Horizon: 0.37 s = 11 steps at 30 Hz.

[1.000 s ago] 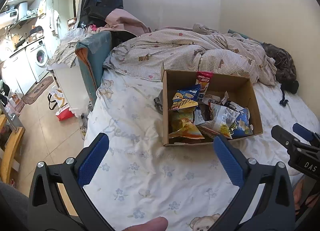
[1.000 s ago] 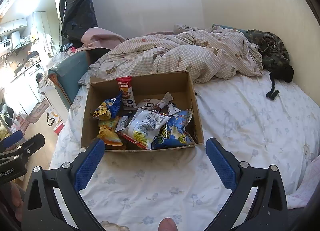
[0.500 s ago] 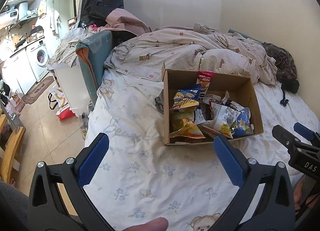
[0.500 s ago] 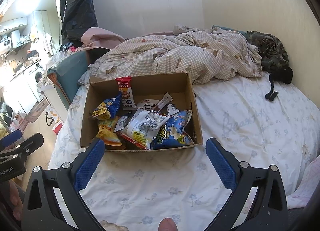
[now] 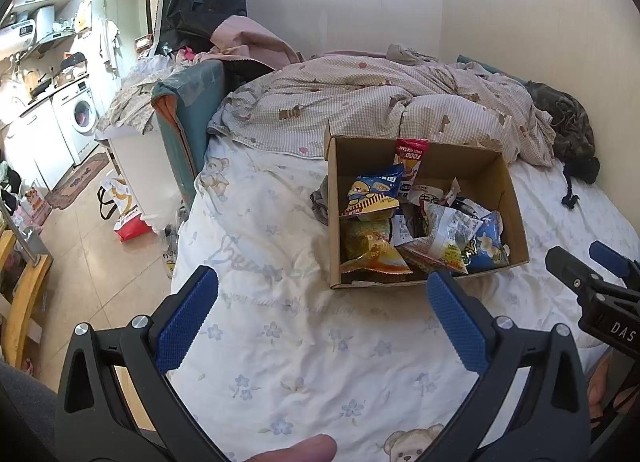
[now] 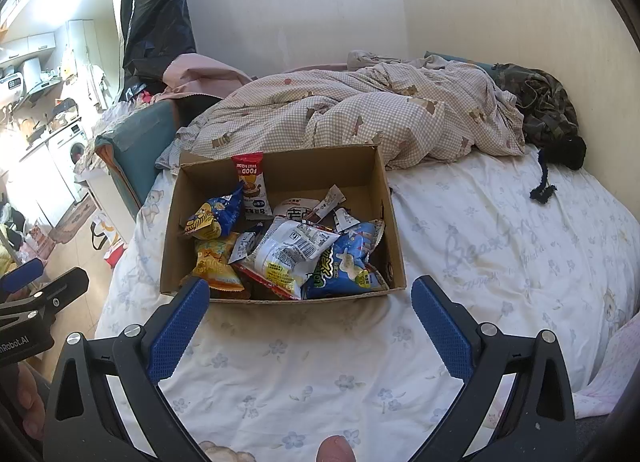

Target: Organize snacks

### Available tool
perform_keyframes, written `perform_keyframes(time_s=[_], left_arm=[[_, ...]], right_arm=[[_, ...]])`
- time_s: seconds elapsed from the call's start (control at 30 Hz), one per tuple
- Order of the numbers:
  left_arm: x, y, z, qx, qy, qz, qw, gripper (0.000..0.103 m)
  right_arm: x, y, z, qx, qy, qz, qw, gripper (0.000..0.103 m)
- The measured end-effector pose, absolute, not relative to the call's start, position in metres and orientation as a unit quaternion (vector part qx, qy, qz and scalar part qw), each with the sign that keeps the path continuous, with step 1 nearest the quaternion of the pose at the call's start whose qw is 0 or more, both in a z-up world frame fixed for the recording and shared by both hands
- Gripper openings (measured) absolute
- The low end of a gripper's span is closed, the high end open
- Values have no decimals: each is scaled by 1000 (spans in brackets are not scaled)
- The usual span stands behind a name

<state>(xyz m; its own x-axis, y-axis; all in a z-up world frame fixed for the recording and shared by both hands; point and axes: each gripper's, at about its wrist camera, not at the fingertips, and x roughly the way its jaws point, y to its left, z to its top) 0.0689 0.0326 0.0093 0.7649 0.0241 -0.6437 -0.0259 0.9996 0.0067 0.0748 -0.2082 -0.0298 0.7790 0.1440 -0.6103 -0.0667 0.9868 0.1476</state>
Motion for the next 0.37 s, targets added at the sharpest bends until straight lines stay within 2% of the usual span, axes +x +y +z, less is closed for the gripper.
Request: perform_keyframes(time_s=[0.37], left_arm=[[69, 30, 6, 12, 342, 20, 940, 103]], right_arm=[[76, -209, -30, 50, 326, 62, 942, 103]])
